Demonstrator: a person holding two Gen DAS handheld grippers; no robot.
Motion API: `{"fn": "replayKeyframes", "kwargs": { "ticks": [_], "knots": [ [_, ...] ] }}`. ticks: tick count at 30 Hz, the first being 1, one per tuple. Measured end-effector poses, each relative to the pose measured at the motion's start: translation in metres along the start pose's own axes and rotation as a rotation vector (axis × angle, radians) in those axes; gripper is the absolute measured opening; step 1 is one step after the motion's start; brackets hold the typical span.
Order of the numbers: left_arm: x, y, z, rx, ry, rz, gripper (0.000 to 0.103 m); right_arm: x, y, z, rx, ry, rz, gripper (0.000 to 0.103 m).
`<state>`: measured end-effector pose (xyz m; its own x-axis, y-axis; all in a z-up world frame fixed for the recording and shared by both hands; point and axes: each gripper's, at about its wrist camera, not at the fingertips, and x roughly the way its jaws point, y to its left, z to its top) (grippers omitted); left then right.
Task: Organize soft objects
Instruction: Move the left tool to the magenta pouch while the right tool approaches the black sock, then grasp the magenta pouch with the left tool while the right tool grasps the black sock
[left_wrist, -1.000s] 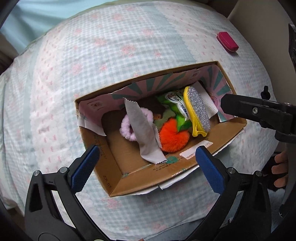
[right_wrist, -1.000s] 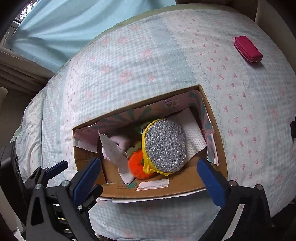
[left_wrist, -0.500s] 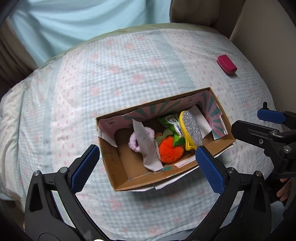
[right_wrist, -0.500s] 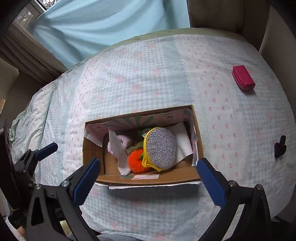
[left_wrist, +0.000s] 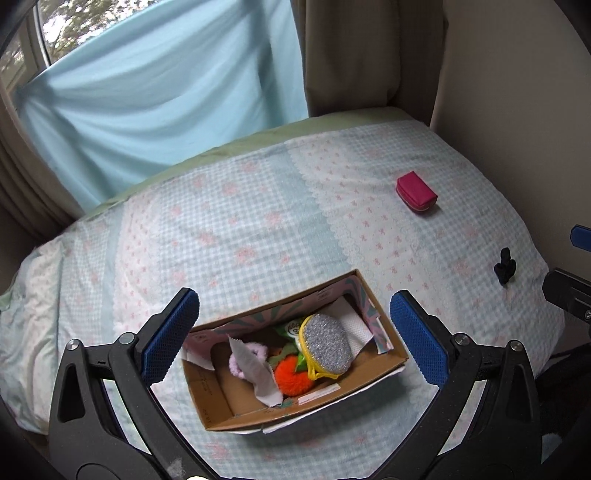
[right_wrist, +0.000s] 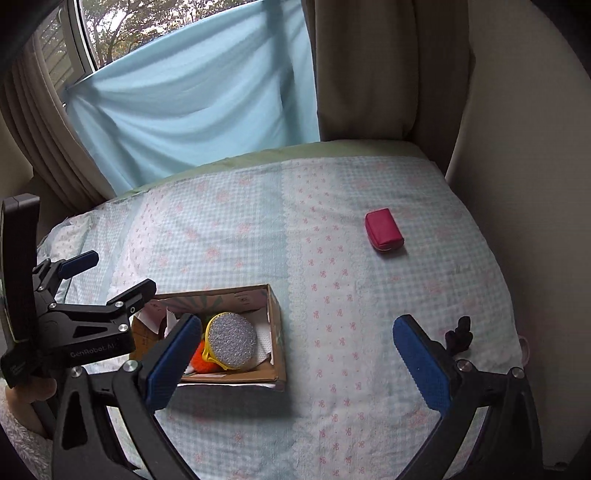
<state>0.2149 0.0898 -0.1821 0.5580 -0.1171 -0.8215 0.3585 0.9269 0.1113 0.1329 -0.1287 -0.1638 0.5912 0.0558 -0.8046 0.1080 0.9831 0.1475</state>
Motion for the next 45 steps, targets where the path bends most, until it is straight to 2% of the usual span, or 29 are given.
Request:
{"fn": "replayKeyframes", "kwargs": {
  "ticks": [4, 9, 14, 20, 26, 27, 29, 33, 38, 41, 43, 45],
  "knots": [
    [-0.002, -0.043, 0.031, 0.006, -0.046, 0.006, 0.103, -0.013, -0.054, 0.001, 0.061, -0.033, -0.046, 0.103],
    [0.016, -0.101, 0.070, 0.014, -0.047, -0.080, 0.103, -0.008, -0.124, -0.004, 0.147, -0.016, -0.102, 0.103],
    [0.058, -0.159, 0.103, 0.058, 0.013, -0.112, 0.103, 0.014, -0.178, -0.015, 0.204, 0.023, -0.153, 0.103],
    [0.131, -0.217, 0.132, 0.084, 0.113, -0.147, 0.103, 0.047, -0.229, -0.036, 0.293, 0.051, -0.199, 0.103],
    [0.208, -0.258, 0.153, 0.093, 0.200, -0.158, 0.103, 0.092, -0.264, -0.063, 0.380, 0.122, -0.226, 0.102],
    [0.223, -0.263, 0.156, 0.090, 0.216, -0.161, 0.103, 0.099, -0.268, -0.067, 0.394, 0.133, -0.234, 0.097],
    [0.254, -0.272, 0.161, 0.077, 0.263, -0.182, 0.103, 0.114, -0.276, -0.076, 0.429, 0.151, -0.236, 0.093],
    [0.312, -0.288, 0.174, 0.052, 0.325, -0.199, 0.103, 0.143, -0.287, -0.094, 0.467, 0.177, -0.247, 0.093],
    [0.378, -0.296, 0.179, 0.000, 0.392, -0.175, 0.103, 0.176, -0.296, -0.107, 0.487, 0.206, -0.286, 0.093],
    [0.409, -0.297, 0.176, -0.038, 0.437, -0.168, 0.103, 0.191, -0.301, -0.110, 0.478, 0.203, -0.318, 0.093],
    [0.419, -0.298, 0.176, -0.053, 0.438, -0.159, 0.103, 0.201, -0.302, -0.113, 0.478, 0.203, -0.318, 0.092],
    [0.429, -0.300, 0.177, -0.059, 0.442, -0.151, 0.103, 0.212, -0.303, -0.115, 0.483, 0.208, -0.311, 0.084]
  ]
}}
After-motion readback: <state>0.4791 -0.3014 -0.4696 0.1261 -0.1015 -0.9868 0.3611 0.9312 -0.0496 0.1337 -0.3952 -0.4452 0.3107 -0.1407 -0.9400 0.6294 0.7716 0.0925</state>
